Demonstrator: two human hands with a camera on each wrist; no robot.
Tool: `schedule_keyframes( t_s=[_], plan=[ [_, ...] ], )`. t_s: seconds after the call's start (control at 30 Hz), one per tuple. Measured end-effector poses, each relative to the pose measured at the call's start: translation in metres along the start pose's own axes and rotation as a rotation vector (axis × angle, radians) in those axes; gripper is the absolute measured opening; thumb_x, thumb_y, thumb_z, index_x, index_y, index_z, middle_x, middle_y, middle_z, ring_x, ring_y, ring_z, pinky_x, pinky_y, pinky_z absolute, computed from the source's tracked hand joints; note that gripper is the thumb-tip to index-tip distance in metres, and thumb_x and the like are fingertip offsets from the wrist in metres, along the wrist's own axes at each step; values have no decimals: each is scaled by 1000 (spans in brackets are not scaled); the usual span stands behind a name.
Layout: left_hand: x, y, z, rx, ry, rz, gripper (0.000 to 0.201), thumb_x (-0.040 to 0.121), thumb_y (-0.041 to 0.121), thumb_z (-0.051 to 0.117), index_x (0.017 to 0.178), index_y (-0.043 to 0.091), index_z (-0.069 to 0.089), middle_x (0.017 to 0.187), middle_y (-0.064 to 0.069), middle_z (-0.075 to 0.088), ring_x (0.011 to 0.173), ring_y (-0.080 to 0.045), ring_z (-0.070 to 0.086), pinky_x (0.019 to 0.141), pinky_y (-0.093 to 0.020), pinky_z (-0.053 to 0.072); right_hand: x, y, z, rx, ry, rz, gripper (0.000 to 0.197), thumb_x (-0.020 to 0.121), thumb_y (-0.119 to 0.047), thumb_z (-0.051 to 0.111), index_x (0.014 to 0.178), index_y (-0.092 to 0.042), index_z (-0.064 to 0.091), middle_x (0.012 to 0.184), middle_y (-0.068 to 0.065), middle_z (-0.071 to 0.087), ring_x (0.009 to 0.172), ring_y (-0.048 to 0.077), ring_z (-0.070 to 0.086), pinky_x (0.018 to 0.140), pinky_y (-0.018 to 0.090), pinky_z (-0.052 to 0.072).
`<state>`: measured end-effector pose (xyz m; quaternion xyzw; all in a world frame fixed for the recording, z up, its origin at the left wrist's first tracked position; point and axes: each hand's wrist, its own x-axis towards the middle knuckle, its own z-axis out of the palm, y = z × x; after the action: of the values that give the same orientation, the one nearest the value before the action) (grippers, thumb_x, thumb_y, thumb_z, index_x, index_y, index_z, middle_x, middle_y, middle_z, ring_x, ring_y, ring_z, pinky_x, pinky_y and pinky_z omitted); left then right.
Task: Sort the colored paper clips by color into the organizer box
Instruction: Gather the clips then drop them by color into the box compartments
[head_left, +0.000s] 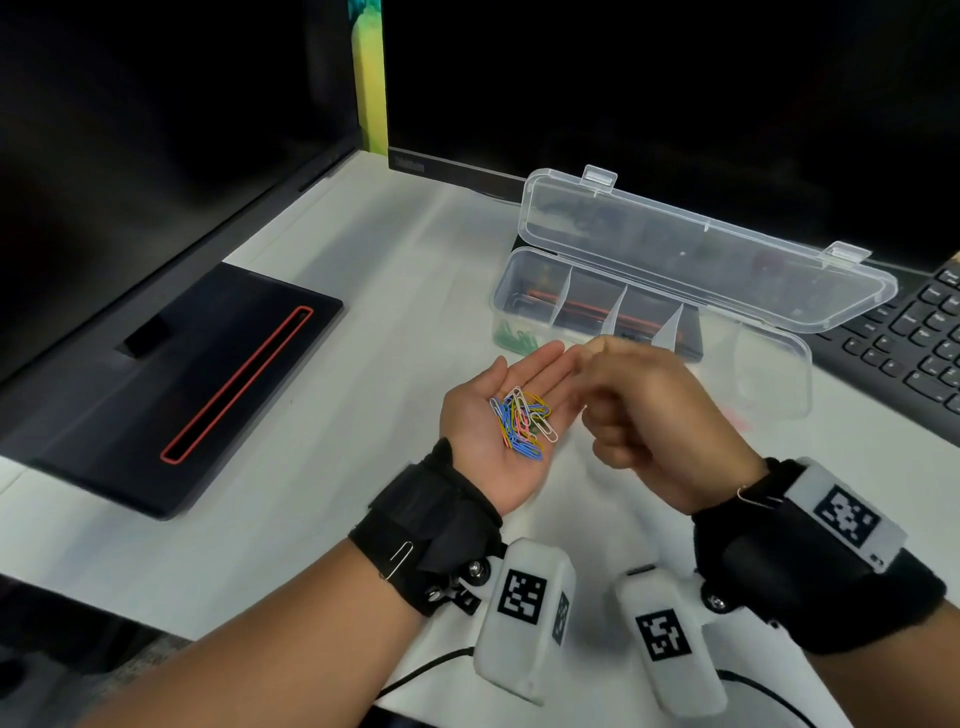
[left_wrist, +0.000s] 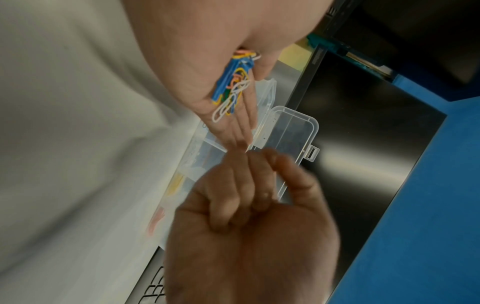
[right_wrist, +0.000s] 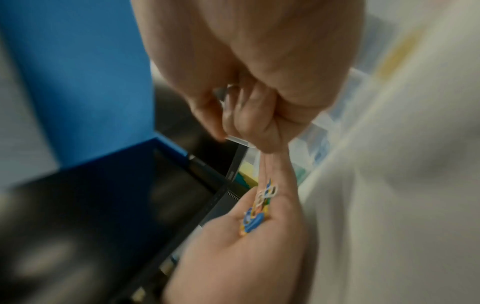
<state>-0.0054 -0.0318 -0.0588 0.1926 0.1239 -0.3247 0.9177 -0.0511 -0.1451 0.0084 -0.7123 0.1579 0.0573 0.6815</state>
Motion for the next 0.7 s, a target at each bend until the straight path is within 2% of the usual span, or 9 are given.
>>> schedule_keyframes(
  t_s=[0.03, 0.1, 0.13, 0.2, 0.27, 0.33, 0.4, 0.57, 0.7],
  plan=[
    [0, 0, 0, 12, 5, -2, 46, 101, 26, 28, 111, -4, 62, 105, -21, 70, 88, -29, 71, 74, -34, 57, -3, -2, 3, -267, -4, -77, 20, 84, -8, 57, 65, -13, 55, 42, -10, 38, 38, 9, 26, 38, 20, 21],
    [-1, 1, 1, 37, 6, -2, 48, 101, 27, 27, 115, -4, 61, 109, -20, 69, 94, -30, 69, 83, -39, 52, -6, -1, 9, -720, -20, -212, 13, 79, -17, 68, 66, -17, 68, 46, -15, 52, 43, 4, 44, 45, 12, 31],
    [-1, 2, 1, 40, 7, -4, 48, 101, 27, 26, 115, -4, 61, 110, -20, 69, 96, -31, 68, 85, -40, 51, -7, 1, 11, -873, -2, -250, 10, 77, -22, 70, 67, -22, 72, 48, -17, 54, 50, 2, 49, 49, 12, 35],
    [-1, 2, 2, 33, 12, -8, 48, 101, 27, 26, 115, -4, 60, 111, -21, 69, 97, -31, 68, 85, -40, 51, -7, 4, 15, -1018, 53, -280, 7, 76, -30, 71, 69, -28, 74, 57, -14, 59, 62, 5, 54, 57, 15, 41],
    [-1, 2, 1, 36, 17, -7, 48, 101, 27, 26, 116, -4, 60, 113, -21, 68, 103, -31, 65, 92, -41, 48, -5, 6, 19, -1067, 87, -275, 7, 76, -36, 70, 73, -30, 72, 72, -8, 64, 73, 13, 58, 67, 27, 48],
    [-1, 2, 1, 39, 24, -7, 49, 101, 28, 26, 115, -3, 61, 114, -20, 68, 107, -31, 63, 106, -43, 40, -2, 8, 24, -1132, 100, -265, 8, 76, -38, 67, 76, -30, 70, 82, -2, 65, 79, 19, 59, 68, 30, 47],
    [-1, 2, 1, 32, 31, -13, 49, 101, 29, 27, 114, -3, 62, 113, -20, 68, 108, -31, 62, 110, -43, 36, 1, 10, 28, -1124, 116, -252, 7, 76, -35, 66, 74, -29, 69, 83, 0, 65, 79, 21, 60, 67, 29, 46],
    [-2, 4, 3, 23, 19, -14, 48, 101, 27, 27, 114, -4, 62, 106, -20, 70, 103, -31, 64, 98, -41, 45, 1, 6, 24, -962, 100, -250, 11, 78, -26, 70, 69, -21, 74, 64, -3, 63, 68, 17, 58, 62, 28, 46],
    [-1, 3, 2, 26, 14, -3, 47, 101, 26, 27, 112, -4, 61, 106, -20, 70, 96, -30, 68, 87, -39, 51, -1, 3, 16, -826, 31, -239, 16, 85, -24, 67, 71, -17, 73, 51, -8, 56, 48, 3, 46, 49, 15, 36]
  ],
)
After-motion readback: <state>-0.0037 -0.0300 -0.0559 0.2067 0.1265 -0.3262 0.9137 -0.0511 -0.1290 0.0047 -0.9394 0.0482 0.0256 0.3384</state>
